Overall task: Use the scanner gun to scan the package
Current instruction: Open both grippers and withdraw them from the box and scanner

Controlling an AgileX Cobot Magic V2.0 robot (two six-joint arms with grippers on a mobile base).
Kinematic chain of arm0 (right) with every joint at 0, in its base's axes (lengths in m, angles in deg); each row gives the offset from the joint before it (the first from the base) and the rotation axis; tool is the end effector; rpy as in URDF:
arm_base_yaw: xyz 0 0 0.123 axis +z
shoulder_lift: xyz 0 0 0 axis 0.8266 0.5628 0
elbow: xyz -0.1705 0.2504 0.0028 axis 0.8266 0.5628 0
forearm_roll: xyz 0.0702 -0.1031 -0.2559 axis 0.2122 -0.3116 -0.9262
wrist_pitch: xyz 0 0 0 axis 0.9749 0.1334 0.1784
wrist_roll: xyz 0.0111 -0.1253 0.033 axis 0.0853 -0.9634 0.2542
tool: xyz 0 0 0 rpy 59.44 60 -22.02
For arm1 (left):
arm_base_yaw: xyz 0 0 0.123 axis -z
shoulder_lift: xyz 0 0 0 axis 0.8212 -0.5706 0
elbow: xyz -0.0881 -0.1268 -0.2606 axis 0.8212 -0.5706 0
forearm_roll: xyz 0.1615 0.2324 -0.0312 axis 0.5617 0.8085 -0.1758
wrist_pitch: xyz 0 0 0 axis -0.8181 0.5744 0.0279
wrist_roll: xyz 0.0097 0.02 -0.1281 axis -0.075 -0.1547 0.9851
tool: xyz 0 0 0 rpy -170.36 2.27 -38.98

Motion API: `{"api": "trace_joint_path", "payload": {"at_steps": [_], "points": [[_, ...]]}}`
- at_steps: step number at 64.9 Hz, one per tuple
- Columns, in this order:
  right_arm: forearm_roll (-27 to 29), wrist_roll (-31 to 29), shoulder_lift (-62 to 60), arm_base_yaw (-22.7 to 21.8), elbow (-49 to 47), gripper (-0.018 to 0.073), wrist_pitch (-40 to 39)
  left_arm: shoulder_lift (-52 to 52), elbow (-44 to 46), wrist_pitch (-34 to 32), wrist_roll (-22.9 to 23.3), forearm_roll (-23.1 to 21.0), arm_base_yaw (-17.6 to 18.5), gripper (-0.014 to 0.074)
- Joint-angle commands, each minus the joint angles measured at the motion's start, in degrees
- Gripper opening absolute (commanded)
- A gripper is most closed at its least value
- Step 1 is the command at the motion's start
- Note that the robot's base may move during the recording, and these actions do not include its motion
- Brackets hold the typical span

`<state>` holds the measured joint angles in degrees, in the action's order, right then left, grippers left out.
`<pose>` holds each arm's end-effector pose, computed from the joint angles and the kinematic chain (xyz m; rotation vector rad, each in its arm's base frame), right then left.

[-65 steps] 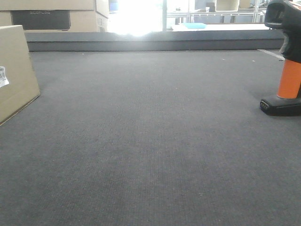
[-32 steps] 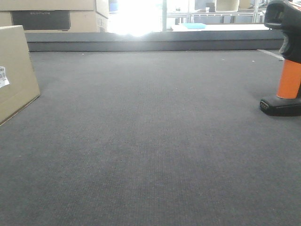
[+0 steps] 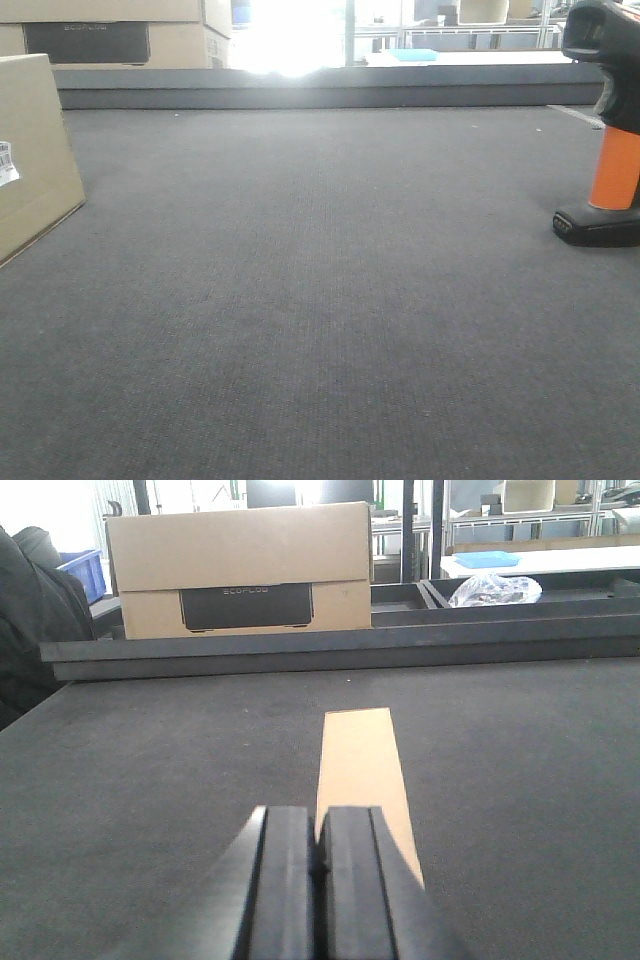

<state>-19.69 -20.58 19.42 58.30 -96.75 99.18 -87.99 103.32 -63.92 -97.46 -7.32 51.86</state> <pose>0.1215 0.0101 0.2821 -0.0132 1.6470 0.1106 0.1452 0.0071 0.3106 0.0417 1.5879 0.1156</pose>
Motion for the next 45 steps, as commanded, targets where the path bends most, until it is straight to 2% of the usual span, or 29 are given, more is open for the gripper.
{"api": "trace_joint_path", "payload": {"at_steps": [1, 31, 36, 40, 45], "points": [[-0.29, -0.29, -0.32, 0.0, -0.07, -0.0158, -0.84, 0.42, -0.18, -1.27, 0.05, -0.02, 0.03, -0.0111], [-0.29, -0.29, -0.32, 0.0, -0.07, -0.0158, -0.84, 0.42, -0.18, -1.02, 0.05, -0.02, 0.03, -0.0111], [-0.29, -0.29, -0.32, 0.0, -0.07, -0.0158, -0.84, 0.57, -0.47, -0.84, 0.05, 3.61, 0.16, -0.0111], [-0.29, -0.29, -0.32, 0.0, -0.07, -0.0158, -0.84, 1.55, -0.84, -0.85, 4.19, 7.53, 0.75, -0.0111], [-0.29, -0.29, -0.32, 0.0, -0.07, -0.0158, -0.84, 3.79, -1.94, -0.85, 13.92, 11.81, 2.04, -0.0111]]}}
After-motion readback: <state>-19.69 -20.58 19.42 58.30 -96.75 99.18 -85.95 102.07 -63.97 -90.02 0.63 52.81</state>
